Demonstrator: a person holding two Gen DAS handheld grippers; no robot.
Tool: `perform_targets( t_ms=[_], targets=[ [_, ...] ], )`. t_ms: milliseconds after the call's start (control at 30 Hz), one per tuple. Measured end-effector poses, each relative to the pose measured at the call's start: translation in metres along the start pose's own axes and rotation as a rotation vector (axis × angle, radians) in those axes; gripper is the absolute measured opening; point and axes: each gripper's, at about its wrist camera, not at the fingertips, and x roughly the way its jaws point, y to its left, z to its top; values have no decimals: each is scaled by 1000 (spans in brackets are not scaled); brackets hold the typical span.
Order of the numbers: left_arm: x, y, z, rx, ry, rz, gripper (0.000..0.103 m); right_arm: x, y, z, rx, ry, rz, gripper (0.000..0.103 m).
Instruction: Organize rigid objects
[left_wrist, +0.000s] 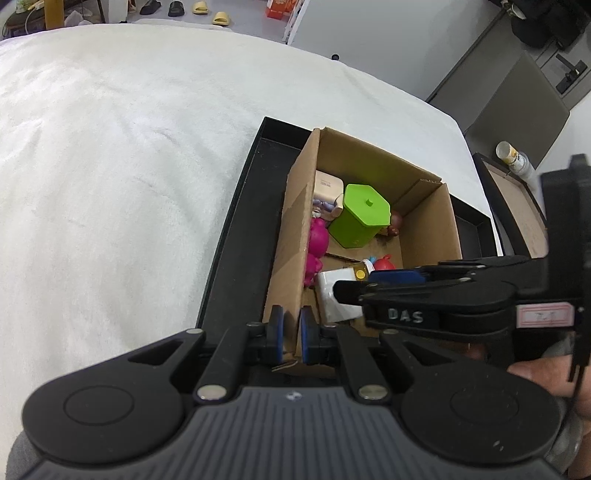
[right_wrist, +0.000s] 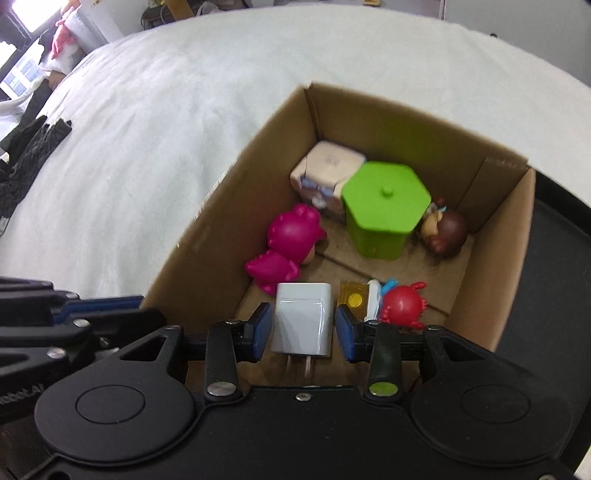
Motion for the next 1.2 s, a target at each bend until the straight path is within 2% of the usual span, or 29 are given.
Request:
perform_targets(
  t_ms=[467, 633, 933, 1200],
  targets=[
    [-8, -10, -2, 50, -34, 48, 8, -49, -17, -14, 71, -104, 1, 40],
    [-10, -12, -3, 55, -43, 54, 8, -71, -21, -23, 97, -165, -18, 43],
    [-12, -13, -6, 73, -34, 63, 8, -116, -32, -50, 193, -265, -51, 56],
    [-10, -12, -7, 77, -28, 55, 8, -137, -29, -72, 243, -308, -79, 71]
  ],
)
